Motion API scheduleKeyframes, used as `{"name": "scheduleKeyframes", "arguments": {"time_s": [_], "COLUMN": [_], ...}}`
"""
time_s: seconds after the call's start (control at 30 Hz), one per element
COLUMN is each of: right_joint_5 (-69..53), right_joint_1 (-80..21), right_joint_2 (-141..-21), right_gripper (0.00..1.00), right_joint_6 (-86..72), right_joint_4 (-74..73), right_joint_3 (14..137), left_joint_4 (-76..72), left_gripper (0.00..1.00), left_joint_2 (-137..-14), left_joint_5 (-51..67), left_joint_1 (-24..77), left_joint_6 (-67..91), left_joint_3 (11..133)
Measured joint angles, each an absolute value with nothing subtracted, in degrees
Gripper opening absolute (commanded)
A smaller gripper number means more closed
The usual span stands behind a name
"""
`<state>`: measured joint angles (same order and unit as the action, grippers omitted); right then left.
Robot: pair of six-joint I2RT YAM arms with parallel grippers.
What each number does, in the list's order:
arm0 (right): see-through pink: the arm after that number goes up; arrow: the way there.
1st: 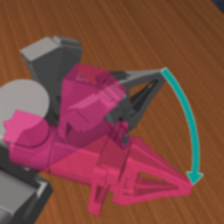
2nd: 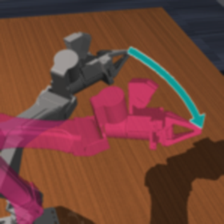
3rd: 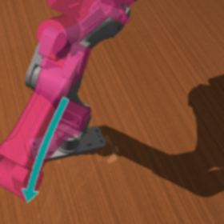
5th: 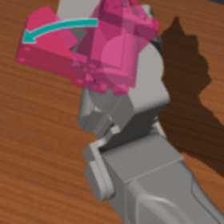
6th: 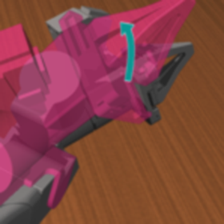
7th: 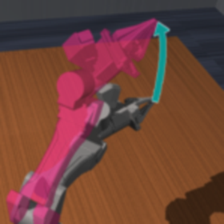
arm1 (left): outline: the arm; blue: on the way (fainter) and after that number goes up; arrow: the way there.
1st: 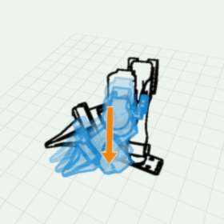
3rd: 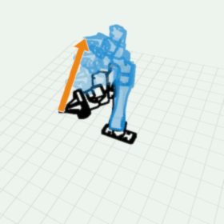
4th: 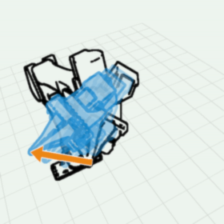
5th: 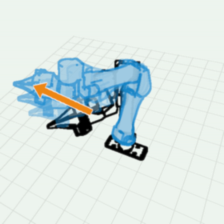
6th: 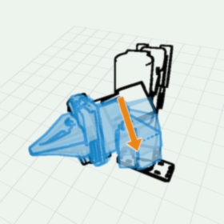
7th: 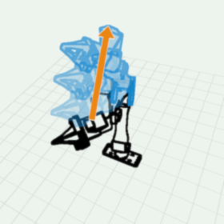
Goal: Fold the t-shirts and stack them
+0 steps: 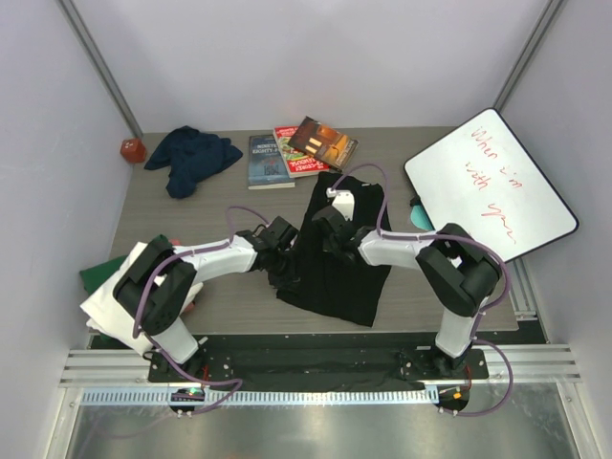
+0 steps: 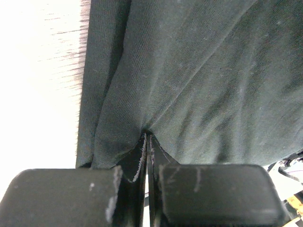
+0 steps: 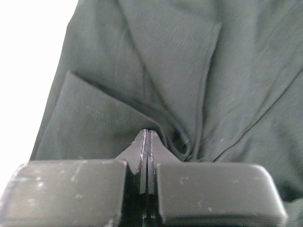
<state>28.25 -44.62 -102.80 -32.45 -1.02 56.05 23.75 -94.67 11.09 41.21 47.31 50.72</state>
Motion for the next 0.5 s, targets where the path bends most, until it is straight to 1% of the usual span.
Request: {"name": "scheduleKeyframes", "arguments": {"time_s": [0.37,0.43,0.47,0.5], "right_joint_5": [28.03,27.92,27.92,27.94], "right_joint_1": [-42.02,-41.67,-41.47,-41.39], "right_joint_2": [-103.88,-103.85,-103.85,-103.85], "right_gripper": [0.01,0.03,0.09,0.13], "right_joint_6": [-27.51,-26.5,-25.91,-25.45], "right_joint_4": [-3.55,-4.32,-4.75,-5.17], "right_joint_3": [62.48,63.99,64.82,65.54], "left_joint_4": [23.73,23.66,23.64,23.62], "left_gripper": [0.0,0.0,0.06,0.11], "left_joint_2": [-94.7,-94.72,-94.74,-94.76], "left_joint_5": [11.25,11.44,11.55,11.66], "left_joint_1": [41.21,41.21,41.21,41.21], "left_joint_6": [46.94,46.48,46.3,46.17], "left_joint_3": [50.72,50.72,50.72,50.72]}}
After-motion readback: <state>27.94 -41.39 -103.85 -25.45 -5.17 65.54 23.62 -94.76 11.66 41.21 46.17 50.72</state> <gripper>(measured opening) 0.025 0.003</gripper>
